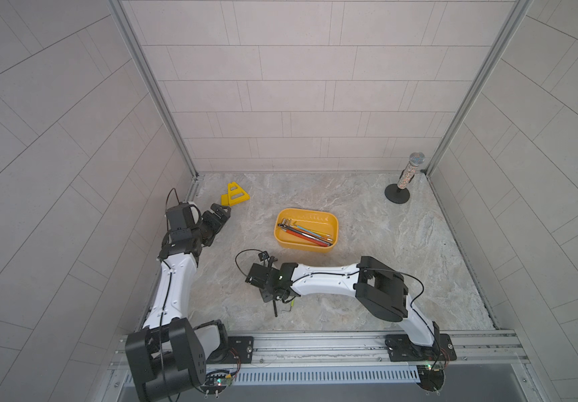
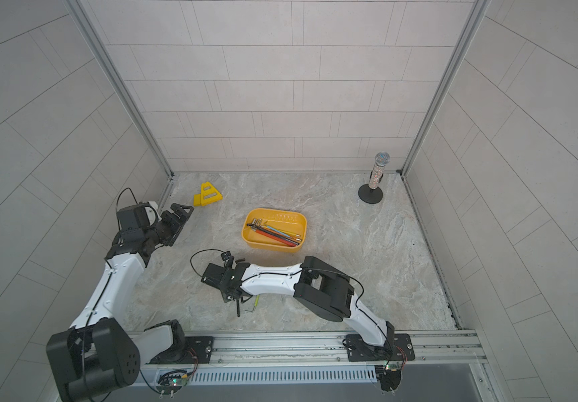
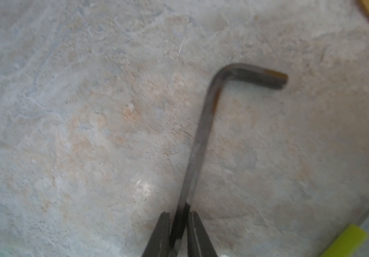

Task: Put the hex key on the desktop into the storage box
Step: Pick up the Allen key from the center of the board, then place the Allen key in the storage box.

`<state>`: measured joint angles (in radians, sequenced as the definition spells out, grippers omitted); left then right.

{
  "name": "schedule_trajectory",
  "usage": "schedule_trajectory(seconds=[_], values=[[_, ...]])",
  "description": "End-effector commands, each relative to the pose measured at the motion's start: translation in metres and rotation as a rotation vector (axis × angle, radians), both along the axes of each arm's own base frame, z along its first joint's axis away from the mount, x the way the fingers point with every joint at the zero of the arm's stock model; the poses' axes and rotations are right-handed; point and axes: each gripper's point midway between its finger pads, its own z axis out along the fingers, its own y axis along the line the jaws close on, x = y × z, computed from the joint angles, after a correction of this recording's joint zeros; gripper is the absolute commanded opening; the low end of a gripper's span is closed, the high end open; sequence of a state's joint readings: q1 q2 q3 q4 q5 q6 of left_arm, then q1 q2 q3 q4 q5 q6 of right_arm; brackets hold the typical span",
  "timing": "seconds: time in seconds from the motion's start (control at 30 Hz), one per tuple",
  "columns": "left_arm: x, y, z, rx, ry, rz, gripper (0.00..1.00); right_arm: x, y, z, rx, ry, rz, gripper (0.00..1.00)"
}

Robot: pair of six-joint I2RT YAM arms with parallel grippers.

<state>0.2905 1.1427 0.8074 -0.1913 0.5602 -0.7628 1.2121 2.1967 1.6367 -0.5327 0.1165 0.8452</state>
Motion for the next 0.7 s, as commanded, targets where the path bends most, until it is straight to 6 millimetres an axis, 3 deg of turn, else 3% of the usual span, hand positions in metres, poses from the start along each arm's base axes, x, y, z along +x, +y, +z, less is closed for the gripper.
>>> schedule_trajectory(seconds=[0.0, 0.07, 0.33, 0.67], values=[[-0.001, 0.002, 0.004, 0.008, -0.025, 0.001, 1.00, -0.016, -0.017, -0.035, -0.098, 0.060, 0.011, 0.07], [-0.001, 0.002, 0.005, 0.007, -0.027, 0.001, 1.00, -0.016, -0.017, -0.034, -0.095, 0.061, 0.014, 0.00], [-0.001, 0.002, 0.004, 0.007, -0.025, 0.001, 1.00, -0.013, -0.013, -0.021, -0.052, 0.043, 0.004, 0.00], [0.000, 0.001, 0.003, 0.000, -0.026, -0.002, 1.00, 0.005, -0.018, 0.040, 0.029, -0.055, -0.011, 0.00]])
